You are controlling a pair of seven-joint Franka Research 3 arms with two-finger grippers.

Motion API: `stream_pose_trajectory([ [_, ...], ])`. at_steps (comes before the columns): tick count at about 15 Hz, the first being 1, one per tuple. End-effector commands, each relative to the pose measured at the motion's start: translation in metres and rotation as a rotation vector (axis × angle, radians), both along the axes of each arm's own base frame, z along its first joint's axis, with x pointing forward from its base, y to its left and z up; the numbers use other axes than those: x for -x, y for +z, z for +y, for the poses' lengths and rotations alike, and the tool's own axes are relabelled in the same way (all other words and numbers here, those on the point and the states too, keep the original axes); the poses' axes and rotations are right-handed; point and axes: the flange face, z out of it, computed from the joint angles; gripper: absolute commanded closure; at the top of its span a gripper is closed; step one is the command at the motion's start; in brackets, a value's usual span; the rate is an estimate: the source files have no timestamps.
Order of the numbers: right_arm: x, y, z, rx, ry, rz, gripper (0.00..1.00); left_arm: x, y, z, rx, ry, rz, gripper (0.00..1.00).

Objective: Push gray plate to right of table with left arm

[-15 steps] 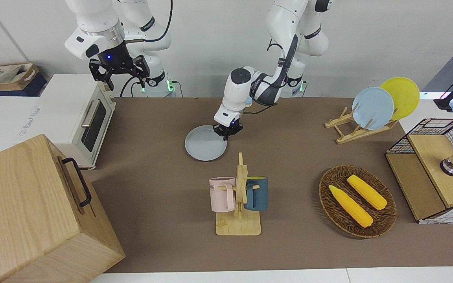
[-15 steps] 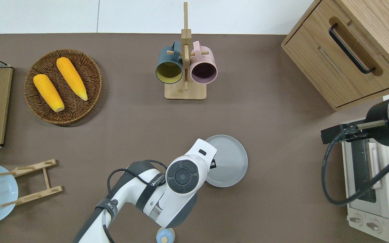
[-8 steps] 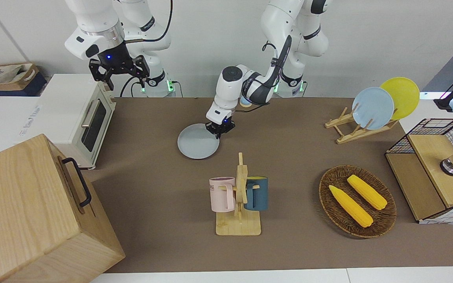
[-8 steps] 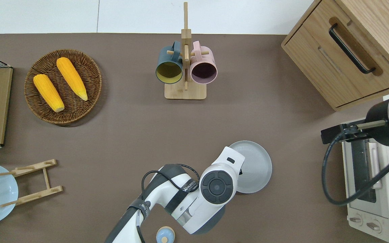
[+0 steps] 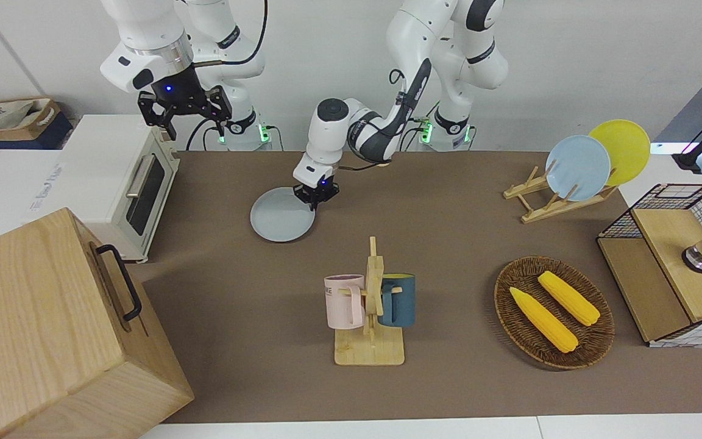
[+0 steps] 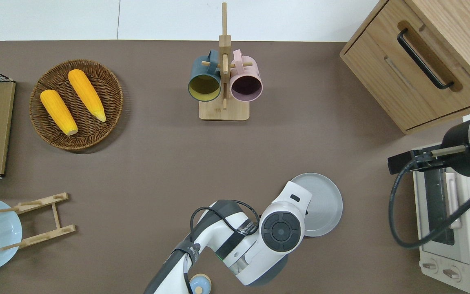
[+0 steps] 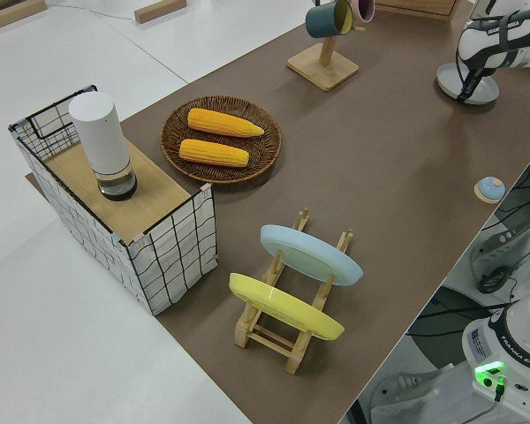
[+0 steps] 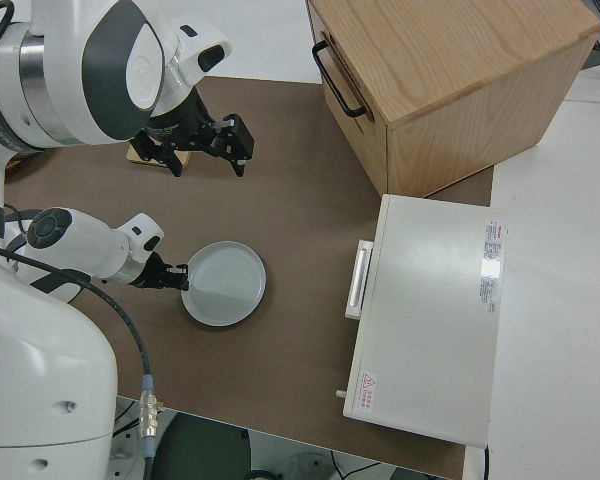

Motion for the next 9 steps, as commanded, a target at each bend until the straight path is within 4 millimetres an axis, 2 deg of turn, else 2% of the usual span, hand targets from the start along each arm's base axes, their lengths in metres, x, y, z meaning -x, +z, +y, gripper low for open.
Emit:
stream_pose_trajectory([
  [1,0.004,0.003,-0.002,-0.007,-0.002,0.006,0.017,-0.003,0.003,-0.006,0.0,0.007,-0.018,0.51],
  [2,0.004,0.003,-0.002,-0.007,-0.002,0.006,0.017,-0.006,0.009,-0.004,0.003,0.008,-0.024,0.37],
  [3,0.004,0.003,-0.002,-0.007,-0.002,0.006,0.017,-0.008,0.012,-0.002,0.002,0.012,-0.026,0.27],
  [6,0.004,0.003,-0.002,-0.007,-0.002,0.004,0.017,-0.013,0.033,0.009,-0.012,0.009,-0.029,0.16],
  [7,0.004,0.003,-0.002,-0.007,-0.002,0.004,0.017,-0.015,0.042,0.015,-0.029,-0.008,-0.028,0.1],
  [8,0.004,0.003,-0.002,-0.007,-0.003,0.006,0.017,-0.02,0.05,0.025,-0.046,-0.026,-0.024,0.09],
  [9,0.004,0.003,-0.002,-0.007,-0.003,0.006,0.017,-0.028,0.057,0.036,-0.06,-0.041,-0.021,0.01],
])
